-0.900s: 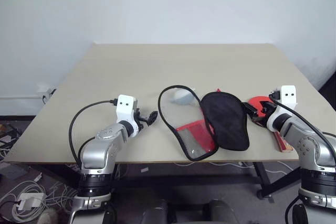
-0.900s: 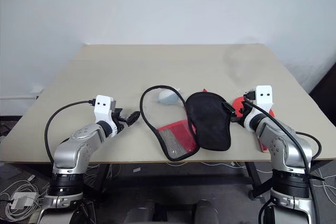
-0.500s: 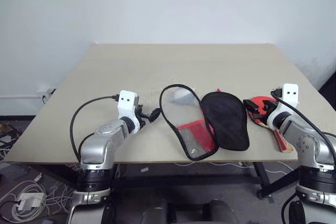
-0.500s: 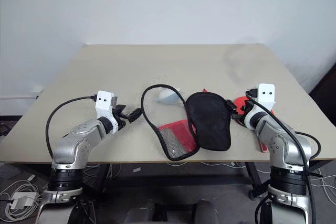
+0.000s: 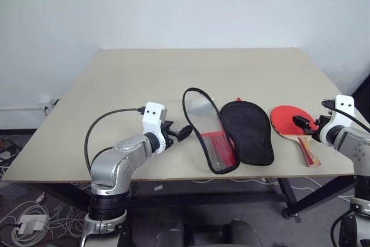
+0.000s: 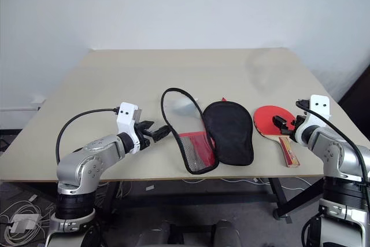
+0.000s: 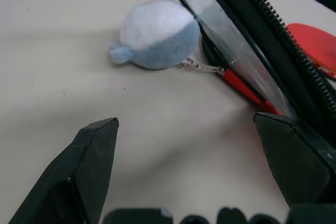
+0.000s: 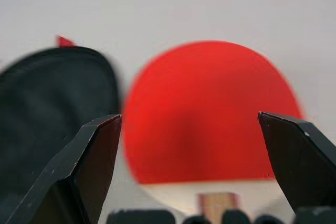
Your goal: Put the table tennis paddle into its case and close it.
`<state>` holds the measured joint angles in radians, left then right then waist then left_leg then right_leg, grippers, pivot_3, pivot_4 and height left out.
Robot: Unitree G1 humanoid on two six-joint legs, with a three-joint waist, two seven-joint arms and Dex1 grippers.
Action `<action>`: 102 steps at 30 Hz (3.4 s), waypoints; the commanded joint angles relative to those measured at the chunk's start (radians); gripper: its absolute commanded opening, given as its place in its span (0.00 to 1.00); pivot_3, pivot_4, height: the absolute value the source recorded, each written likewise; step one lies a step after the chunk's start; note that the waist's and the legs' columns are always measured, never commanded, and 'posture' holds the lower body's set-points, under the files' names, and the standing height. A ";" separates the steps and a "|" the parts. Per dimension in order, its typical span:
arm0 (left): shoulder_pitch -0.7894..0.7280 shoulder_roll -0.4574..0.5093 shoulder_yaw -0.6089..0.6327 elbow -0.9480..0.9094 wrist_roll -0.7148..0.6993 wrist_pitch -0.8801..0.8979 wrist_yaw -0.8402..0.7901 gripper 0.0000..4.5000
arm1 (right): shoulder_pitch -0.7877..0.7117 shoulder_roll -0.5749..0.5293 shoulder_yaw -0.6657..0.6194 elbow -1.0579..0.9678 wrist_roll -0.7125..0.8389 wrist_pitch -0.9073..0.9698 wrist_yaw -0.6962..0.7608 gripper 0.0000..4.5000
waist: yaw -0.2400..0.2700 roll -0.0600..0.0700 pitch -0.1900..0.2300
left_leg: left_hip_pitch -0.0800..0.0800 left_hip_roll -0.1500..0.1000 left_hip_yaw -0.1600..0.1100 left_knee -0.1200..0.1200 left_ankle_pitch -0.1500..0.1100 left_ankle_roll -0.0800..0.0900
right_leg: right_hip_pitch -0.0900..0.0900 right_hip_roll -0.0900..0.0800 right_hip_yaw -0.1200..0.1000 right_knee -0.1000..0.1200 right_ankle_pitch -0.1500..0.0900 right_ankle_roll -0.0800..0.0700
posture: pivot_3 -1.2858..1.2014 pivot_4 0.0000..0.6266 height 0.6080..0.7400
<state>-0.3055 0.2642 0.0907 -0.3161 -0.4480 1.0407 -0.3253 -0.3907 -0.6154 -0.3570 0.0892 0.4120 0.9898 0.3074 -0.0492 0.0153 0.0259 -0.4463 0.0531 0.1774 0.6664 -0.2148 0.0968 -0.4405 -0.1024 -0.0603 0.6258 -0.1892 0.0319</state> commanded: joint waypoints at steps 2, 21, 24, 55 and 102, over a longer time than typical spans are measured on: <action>0.040 0.098 0.068 -0.023 0.000 -0.033 -0.032 0.99 | -0.048 -0.012 0.040 0.032 -0.017 -0.021 0.032 1.00 | -0.003 0.000 0.000 | 0.000 0.000 0.000 0.000 0.000 0.000 | 0.000 0.000 0.001 0.000 0.000 0.000 | 0.52 0.00 0.88; -0.037 0.301 0.064 -0.075 -0.199 -0.077 -0.347 0.99 | -0.029 -0.094 0.057 0.047 -0.025 0.052 0.100 1.00 | 0.002 0.000 0.000 | 0.000 0.007 0.003 -0.002 0.000 0.000 | -0.001 -0.001 0.000 -0.001 0.001 -0.003 | 0.52 0.00 0.88; -0.069 0.304 0.005 -0.044 -0.183 -0.112 -0.385 0.99 | -0.014 -0.107 0.047 0.029 -0.015 0.114 0.096 1.00 | 0.002 0.000 0.000 | 0.000 0.007 0.004 -0.002 0.000 0.000 | -0.001 -0.001 0.000 -0.001 0.000 -0.002 | 0.52 0.00 0.88; -0.156 0.263 -0.136 0.074 -0.113 -0.210 -0.423 1.00 | -0.009 -0.063 0.132 0.033 -0.074 0.155 0.079 0.26 | 0.001 -0.001 0.000 | 0.000 0.007 0.002 -0.001 0.000 0.000 | -0.001 0.000 0.002 -0.001 -0.002 0.000 | 0.52 0.00 0.88; -0.236 0.228 -0.146 0.210 -0.070 -0.234 -0.428 1.00 | -0.183 0.577 0.138 -0.390 -0.257 0.625 -0.331 0.26 | -0.007 0.000 0.000 | 0.000 0.003 0.004 -0.022 0.014 -0.022 | -0.009 0.003 -0.006 0.001 0.004 -0.012 | 0.52 0.00 0.88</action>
<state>-0.5144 0.4917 -0.0613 -0.0883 -0.5230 0.8280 -0.7439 -0.5696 -0.0423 -0.2269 -0.2541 0.1555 1.6068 -0.0221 -0.0557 0.0152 0.0260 -0.4462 0.0564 0.1817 0.6447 -0.2011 0.0745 -0.4488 -0.0991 -0.0663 0.6263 -0.1856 0.0196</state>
